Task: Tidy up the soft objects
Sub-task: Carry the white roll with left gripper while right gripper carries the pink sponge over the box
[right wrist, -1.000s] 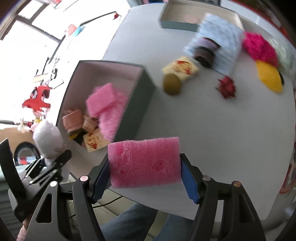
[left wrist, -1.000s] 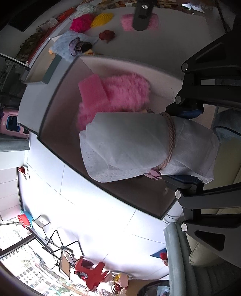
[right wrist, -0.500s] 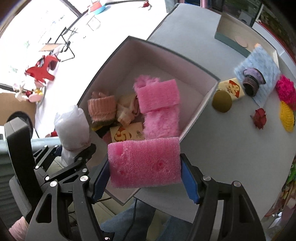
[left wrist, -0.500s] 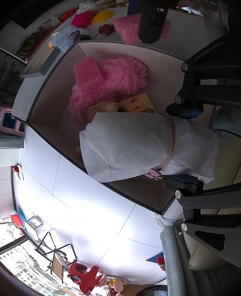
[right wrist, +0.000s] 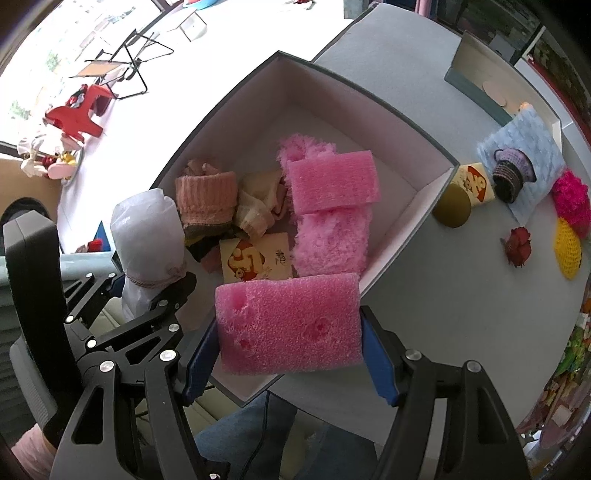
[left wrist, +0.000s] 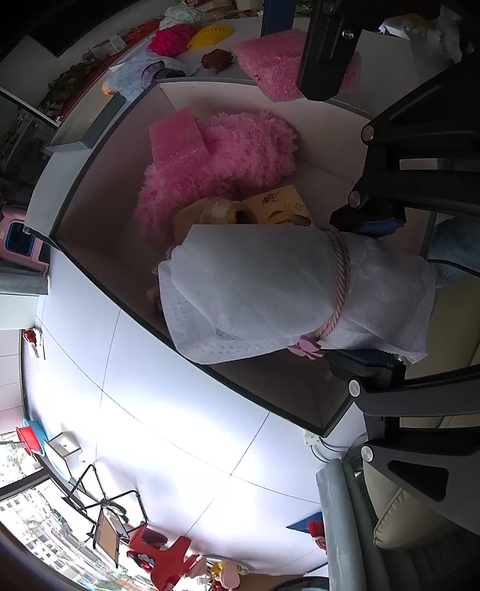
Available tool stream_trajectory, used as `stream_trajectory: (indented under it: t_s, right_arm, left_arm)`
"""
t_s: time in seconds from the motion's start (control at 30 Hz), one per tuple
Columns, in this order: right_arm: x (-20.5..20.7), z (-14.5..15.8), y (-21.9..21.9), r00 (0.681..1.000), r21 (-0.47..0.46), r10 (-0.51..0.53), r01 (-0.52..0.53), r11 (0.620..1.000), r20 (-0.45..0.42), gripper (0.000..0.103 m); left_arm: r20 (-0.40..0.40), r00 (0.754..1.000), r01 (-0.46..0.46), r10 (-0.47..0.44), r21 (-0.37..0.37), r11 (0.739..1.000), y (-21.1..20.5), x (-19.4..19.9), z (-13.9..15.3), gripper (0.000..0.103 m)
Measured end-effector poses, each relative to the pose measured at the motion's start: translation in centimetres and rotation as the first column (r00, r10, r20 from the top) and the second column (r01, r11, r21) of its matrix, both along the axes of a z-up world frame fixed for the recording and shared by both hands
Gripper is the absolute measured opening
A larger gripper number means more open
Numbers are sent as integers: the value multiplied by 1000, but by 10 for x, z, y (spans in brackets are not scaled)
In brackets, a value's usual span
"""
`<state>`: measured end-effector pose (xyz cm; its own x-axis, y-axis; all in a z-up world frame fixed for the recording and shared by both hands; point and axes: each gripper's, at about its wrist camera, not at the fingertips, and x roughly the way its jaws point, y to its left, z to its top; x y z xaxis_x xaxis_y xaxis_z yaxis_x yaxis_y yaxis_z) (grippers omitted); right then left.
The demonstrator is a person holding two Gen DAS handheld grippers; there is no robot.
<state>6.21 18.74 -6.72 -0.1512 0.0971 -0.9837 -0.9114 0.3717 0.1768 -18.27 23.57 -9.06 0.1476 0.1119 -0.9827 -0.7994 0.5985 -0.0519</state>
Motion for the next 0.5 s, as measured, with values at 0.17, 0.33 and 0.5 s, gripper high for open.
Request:
stream_trajectory:
  t_s: [0.17, 0.33, 0.5]
  right_arm:
    - [-2, -1, 2, 1000, -2, 5, -5, 1000, 5, 74]
    - [-3, -1, 4, 1000, -6, 10, -10, 1000, 13, 74]
    - [-5, -2, 5, 1000, -11, 15, -15, 1000, 13, 74]
  left_arm:
    - [-2, 1000, 7, -7, 2, 1000, -2, 0, -1, 49]
    - [-3, 1000, 4, -4, -2, 1000, 0, 0, -2, 49]
    - [-5, 1000, 3, -3, -3, 1000, 1, 0, -3, 49]
